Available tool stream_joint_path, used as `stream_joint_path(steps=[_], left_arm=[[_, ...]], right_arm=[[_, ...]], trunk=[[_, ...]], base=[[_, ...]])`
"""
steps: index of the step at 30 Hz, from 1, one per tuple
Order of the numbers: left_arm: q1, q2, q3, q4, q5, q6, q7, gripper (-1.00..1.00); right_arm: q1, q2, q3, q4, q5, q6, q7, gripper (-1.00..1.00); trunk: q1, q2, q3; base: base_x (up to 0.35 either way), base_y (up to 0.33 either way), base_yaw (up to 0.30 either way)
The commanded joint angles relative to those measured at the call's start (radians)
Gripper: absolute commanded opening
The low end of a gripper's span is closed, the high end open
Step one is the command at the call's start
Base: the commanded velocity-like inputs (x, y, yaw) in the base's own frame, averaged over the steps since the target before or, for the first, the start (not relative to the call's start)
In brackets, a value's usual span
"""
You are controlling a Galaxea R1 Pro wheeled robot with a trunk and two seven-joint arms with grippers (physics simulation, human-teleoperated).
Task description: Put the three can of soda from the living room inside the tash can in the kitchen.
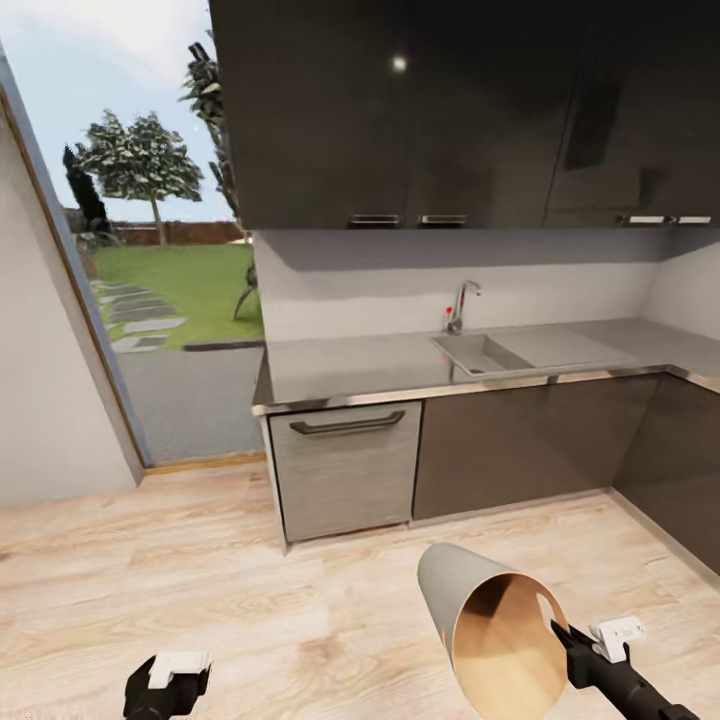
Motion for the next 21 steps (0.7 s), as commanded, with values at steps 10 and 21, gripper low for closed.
stream_joint_path(steps=[10, 21], left_arm=[[0.001, -0.001, -0.001, 0.004, -0.002, -0.008, 0.001, 1.00], [0.001, -0.004, -0.005, 0.020, -0.012, -0.050, 0.003, 1.00]], right_arm=[[0.000, 0.025, 0.002, -0.001, -0.007, 0.001, 0.007, -1.00], [0.000, 0.029, 0.003, -0.001, -0.008, 0.001, 0.007, -1.00]], trunk=[[-0.035, 0.063, 0.036], [-0.035, 0.063, 0.039]], base=[[0.000, 0.000, 0.238], [-0.009, 0.001, 0.098]])
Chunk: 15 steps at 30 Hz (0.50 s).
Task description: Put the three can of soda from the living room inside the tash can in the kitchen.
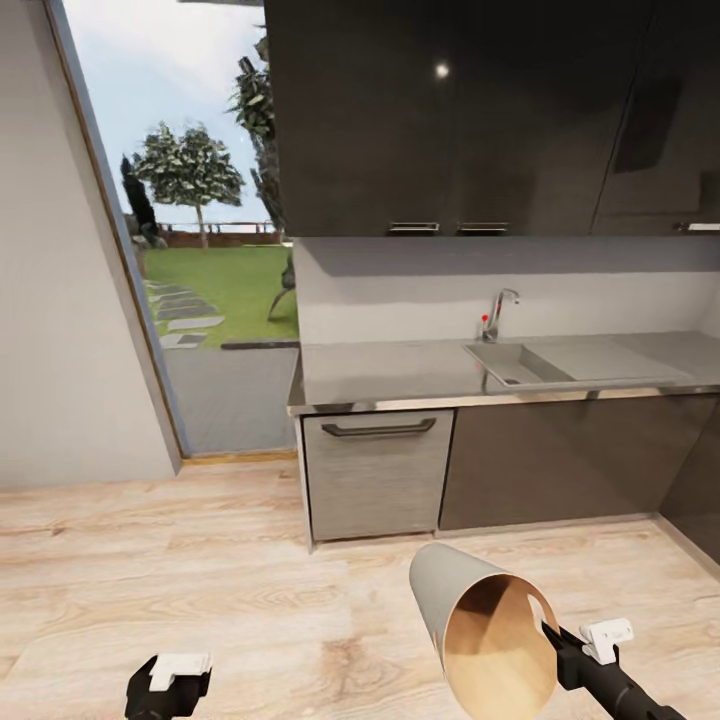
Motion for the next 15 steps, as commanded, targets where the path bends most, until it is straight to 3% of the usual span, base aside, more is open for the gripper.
stream_joint_path(steps=[1, 8, 15], left_arm=[[0.000, 0.000, 0.000, 0.005, 0.000, -0.002, 0.000, 1.00], [0.000, -0.002, -0.001, 0.039, 0.000, -0.008, 0.002, 1.00], [0.000, -0.003, -0.002, 0.046, 0.001, -0.009, 0.002, 1.00]], right_arm=[[0.000, 0.000, -0.001, -0.002, -0.010, 0.001, 0.006, -1.00], [0.000, 0.000, -0.001, -0.002, -0.010, 0.001, 0.006, -1.00], [0.000, 0.005, 0.001, -0.002, -0.008, 0.001, 0.006, -1.00]], trunk=[[0.000, 0.000, 0.000], [0.000, 0.000, 0.000], [0.000, 0.000, 0.000]], base=[[-0.099, 0.022, 0.011], [-0.204, 0.095, 0.015], [-0.277, 0.152, 0.184]])
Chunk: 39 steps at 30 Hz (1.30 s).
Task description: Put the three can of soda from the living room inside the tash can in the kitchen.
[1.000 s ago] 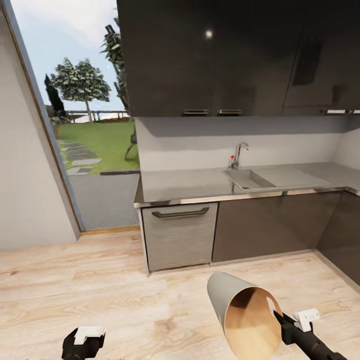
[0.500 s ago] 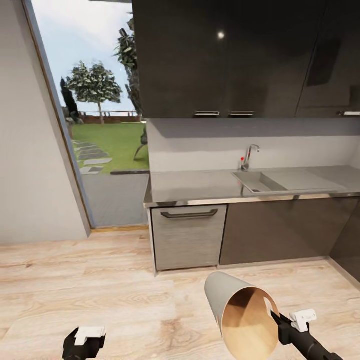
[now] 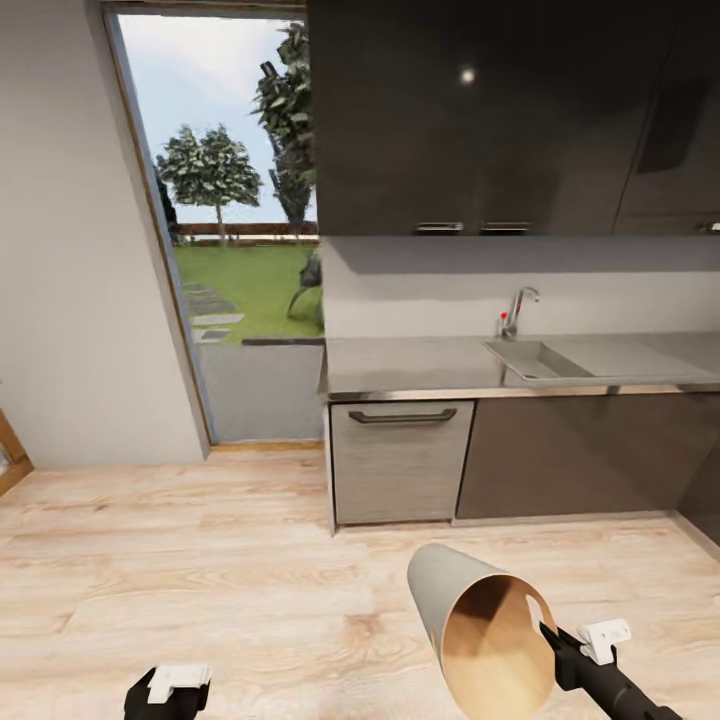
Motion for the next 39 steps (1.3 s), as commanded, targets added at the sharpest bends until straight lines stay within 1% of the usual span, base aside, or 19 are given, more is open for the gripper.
stream_joint_path(steps=[1, 3, 10, 13, 39], left_arm=[[0.000, 0.000, 0.000, 0.000, 0.000, -0.001, 0.000, 1.00], [0.000, -0.001, 0.000, 0.001, -0.001, -0.001, 0.000, 1.00], [0.000, -0.002, 0.000, 0.002, -0.002, -0.004, 0.000, 1.00], [0.000, -0.002, 0.000, 0.002, -0.003, -0.005, 0.001, 1.00], [0.000, -0.004, -0.003, 0.002, -0.003, -0.007, 0.003, 1.00]], right_arm=[[0.000, 0.001, -0.001, -0.002, -0.010, 0.001, 0.005, -1.00], [0.000, 0.001, 0.000, -0.001, -0.010, 0.001, 0.005, -1.00], [0.000, 0.002, 0.001, 0.000, 0.017, 0.001, 0.004, -1.00], [0.000, 0.002, 0.001, 0.000, 0.021, 0.001, 0.004, -1.00], [0.000, 0.003, 0.001, 0.000, 0.025, 0.002, 0.004, -1.00]], trunk=[[0.000, 0.000, 0.000], [0.000, 0.000, -0.002], [0.000, 0.000, -0.007], [0.000, 0.000, -0.010], [0.000, 0.000, -0.039]], base=[[-0.282, 0.156, 0.216], [-0.283, 0.157, 0.217], [-0.283, 0.157, 0.211], [-0.284, 0.157, 0.190], [-0.284, 0.157, 0.177]])
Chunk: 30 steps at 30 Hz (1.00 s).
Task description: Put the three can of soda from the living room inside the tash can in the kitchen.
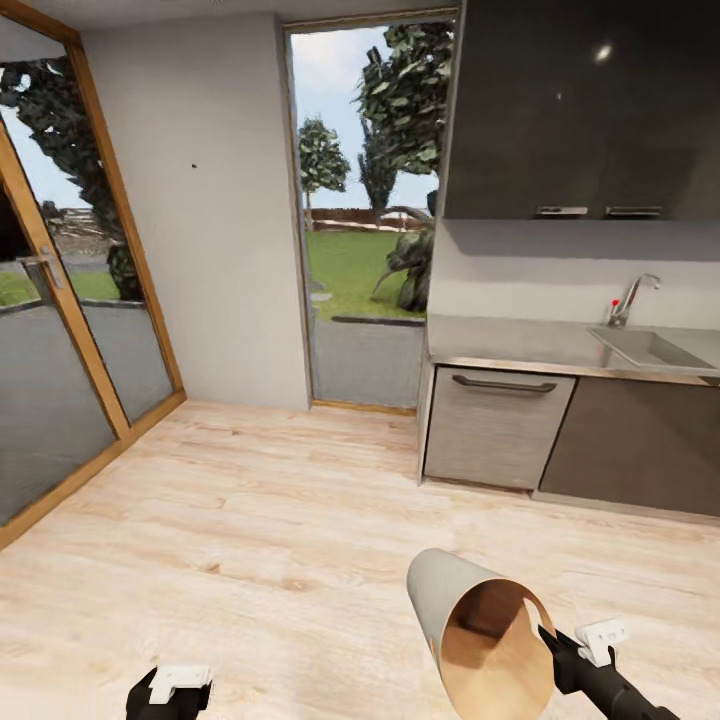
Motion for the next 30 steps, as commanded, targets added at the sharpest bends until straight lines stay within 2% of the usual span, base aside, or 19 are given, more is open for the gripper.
stream_joint_path(steps=[1, 23, 30], left_arm=[[0.000, 0.000, 0.000, 0.000, 0.000, 0.000, 0.000, 1.00], [0.000, 0.000, 0.000, 0.018, 0.001, 0.000, 0.001, 1.00], [0.000, 0.000, 0.000, 0.034, 0.002, 0.000, 0.001, 1.00]], right_arm=[[0.000, 0.000, -0.001, -0.002, -0.010, 0.001, 0.005, -1.00], [0.000, 0.012, -0.001, -0.002, -0.007, 0.001, 0.005, -1.00], [0.000, 0.034, -0.001, -0.002, 0.056, 0.001, -0.012, -1.00]], trunk=[[0.000, 0.000, -0.001], [0.000, 0.000, -0.021], [0.000, 0.000, -0.025]], base=[[-0.282, 0.157, 0.090], [-0.273, 0.128, 0.067], [-0.076, 0.014, 0.193]])
